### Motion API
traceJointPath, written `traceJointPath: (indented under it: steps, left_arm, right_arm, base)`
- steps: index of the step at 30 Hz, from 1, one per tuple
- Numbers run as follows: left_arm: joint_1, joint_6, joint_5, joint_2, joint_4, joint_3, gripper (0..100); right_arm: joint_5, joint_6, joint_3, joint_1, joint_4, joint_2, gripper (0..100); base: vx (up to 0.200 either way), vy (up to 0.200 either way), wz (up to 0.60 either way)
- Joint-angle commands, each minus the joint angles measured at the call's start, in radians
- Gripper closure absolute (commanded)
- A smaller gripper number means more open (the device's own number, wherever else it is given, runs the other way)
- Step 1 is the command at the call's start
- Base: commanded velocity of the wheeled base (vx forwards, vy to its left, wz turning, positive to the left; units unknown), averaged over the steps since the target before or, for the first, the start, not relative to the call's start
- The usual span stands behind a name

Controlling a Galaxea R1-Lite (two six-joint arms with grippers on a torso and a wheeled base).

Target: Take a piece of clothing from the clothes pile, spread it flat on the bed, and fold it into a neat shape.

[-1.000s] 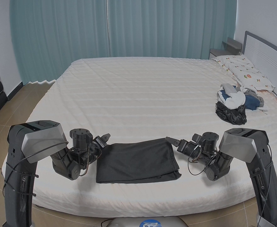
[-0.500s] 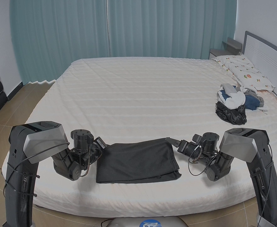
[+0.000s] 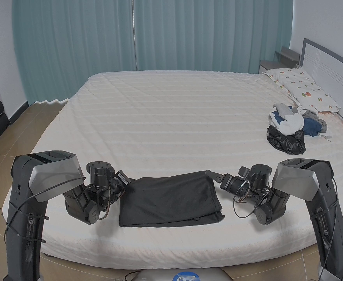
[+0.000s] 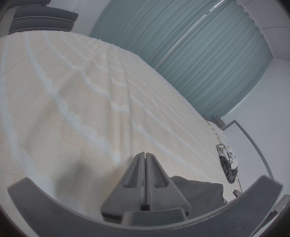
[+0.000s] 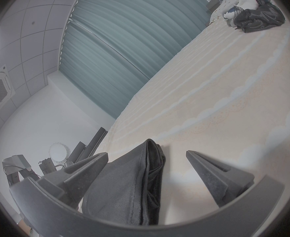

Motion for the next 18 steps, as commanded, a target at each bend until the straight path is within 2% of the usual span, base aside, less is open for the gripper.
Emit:
traceJointPath:
  steps: [1,15,16,18]
  left_arm:
    - [-0.002,-0.001,-0.016,-0.003,-0.002,0.006,0]
    - [-0.012,0.008,-0.042,0.007,-0.010,0.001,0]
    - [-0.012,0.008,-0.042,0.007,-0.010,0.001,100]
    - [-0.012,0.008,-0.042,0.007,-0.010,0.003,100]
  right_arm:
    - [0.000,0.000,0.001,0.000,0.000,0.000,0]
    - [0.000,0.000,0.001,0.000,0.000,0.000,0]
    - [0.000,0.000,0.001,0.000,0.001,0.000,0]
    - [0.000,0.000,0.001,0.000,0.000,0.000,0]
  base:
    - [0.000,0.000,0.00]
    - [0.000,0.000,0.00]
    - [0.000,0.000,0.00]
    - [0.000,0.000,0.00]
